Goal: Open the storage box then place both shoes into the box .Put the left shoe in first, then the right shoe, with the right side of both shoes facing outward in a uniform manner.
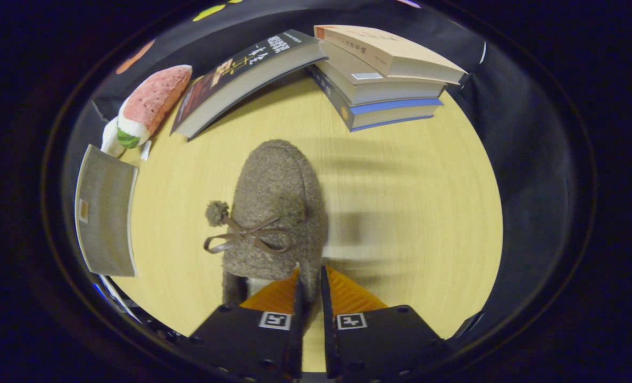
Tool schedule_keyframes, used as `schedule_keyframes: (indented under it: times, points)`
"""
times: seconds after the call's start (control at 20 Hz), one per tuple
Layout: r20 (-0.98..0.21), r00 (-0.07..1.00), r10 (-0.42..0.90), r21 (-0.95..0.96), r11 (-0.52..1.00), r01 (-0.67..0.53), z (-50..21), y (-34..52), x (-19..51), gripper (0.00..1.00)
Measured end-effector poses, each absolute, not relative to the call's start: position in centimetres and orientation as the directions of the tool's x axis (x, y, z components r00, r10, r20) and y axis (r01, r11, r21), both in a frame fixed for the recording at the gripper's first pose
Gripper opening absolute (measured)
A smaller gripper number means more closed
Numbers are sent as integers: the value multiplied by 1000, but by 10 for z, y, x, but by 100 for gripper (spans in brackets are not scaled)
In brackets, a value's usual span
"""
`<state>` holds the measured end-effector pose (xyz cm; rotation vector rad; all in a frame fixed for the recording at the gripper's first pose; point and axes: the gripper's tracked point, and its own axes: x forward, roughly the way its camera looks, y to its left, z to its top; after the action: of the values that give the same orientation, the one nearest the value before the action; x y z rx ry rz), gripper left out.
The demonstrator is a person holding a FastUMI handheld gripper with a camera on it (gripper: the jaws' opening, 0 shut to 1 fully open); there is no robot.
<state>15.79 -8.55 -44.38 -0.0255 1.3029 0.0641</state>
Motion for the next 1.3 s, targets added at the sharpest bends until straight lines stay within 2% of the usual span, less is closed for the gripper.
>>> schedule_keyframes:
  times: [0.15,0.2,0.5,0.9,1.3]
  points:
    - [-964,264,44,36,999,-36,-451,-84,157,13]
    - [-960,276,58,59,998,-5,-441,-83,155,1]
    - [-961,206,186,207,975,83,-430,-72,127,1]
    - [-920,299,252,274,961,34,-339,-20,109,1]
    - [-885,344,313,323,946,-27,-259,87,103,0]
